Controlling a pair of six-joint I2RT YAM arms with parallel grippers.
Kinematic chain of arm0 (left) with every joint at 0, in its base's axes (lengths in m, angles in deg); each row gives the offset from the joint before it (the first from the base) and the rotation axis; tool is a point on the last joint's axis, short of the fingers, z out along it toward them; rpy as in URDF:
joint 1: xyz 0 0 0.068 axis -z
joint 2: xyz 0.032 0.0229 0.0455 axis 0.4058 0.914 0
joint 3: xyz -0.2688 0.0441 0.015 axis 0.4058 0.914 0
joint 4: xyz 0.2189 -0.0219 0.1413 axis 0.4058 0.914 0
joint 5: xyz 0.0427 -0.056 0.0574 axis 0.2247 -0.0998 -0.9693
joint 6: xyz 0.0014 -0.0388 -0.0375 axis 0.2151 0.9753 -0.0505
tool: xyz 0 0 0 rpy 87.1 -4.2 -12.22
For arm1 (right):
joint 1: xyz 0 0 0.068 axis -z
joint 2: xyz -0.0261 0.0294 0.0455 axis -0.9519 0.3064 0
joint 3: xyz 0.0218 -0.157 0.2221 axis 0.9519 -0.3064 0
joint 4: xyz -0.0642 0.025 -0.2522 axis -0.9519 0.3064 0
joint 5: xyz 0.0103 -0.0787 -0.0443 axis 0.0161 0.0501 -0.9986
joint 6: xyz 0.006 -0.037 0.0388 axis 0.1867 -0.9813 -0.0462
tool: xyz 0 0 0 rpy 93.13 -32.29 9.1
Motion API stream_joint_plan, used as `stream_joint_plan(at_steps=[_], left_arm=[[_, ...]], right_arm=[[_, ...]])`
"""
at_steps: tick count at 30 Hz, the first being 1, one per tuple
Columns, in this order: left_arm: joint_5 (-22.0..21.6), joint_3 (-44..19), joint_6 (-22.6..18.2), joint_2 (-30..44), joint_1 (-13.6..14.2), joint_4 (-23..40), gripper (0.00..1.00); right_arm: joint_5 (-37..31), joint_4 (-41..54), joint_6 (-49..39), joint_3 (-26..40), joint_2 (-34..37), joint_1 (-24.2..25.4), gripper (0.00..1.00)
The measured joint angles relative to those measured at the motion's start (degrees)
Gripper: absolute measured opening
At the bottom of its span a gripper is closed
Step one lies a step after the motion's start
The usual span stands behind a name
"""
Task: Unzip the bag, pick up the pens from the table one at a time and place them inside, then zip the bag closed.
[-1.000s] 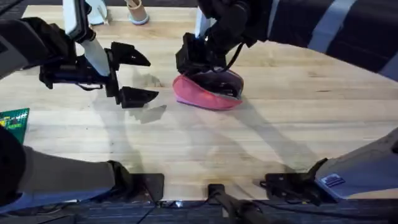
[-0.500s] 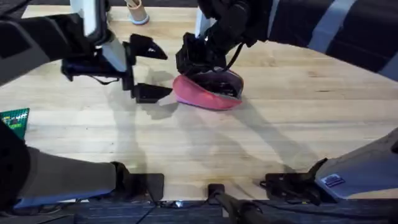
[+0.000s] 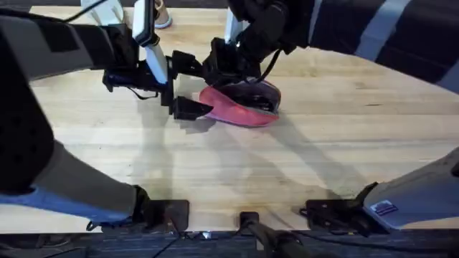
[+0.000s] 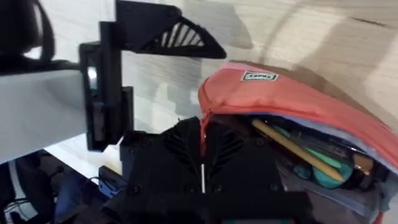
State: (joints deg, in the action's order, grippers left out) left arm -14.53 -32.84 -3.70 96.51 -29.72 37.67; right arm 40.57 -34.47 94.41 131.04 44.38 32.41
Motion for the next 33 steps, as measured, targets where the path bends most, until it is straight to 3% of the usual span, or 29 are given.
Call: stream_joint_plan(at_steps=[13, 15, 18, 23, 33], left_arm=[[3.81, 0.0, 0.98, 1.86, 0.87, -0.96, 0.968], [4.52, 0.0, 1.14, 1.86, 0.87, -1.04, 0.81], [5.01, 0.0, 1.35, 1.86, 0.94, -1.14, 0.449], [4.92, 0.11, 1.44, 1.86, 1.09, -1.29, 0.066], [4.92, 0.11, 1.44, 1.86, 1.14, -1.31, 0.043]], right_arm=[[0.0, 0.0, 0.0, 0.0, -0.02, 0.0, 0.031], [0.0, 0.0, 0.0, 0.0, 0.0, 0.0, 0.031], [-0.01, -0.09, 0.0, 0.0, 0.0, 0.02, 0.031], [0.02, -0.2, 0.0, 0.0, 0.0, 0.0, 0.031], [-1.97, 2.54, -6.06, 0.02, -0.02, 0.15, 0.031]])
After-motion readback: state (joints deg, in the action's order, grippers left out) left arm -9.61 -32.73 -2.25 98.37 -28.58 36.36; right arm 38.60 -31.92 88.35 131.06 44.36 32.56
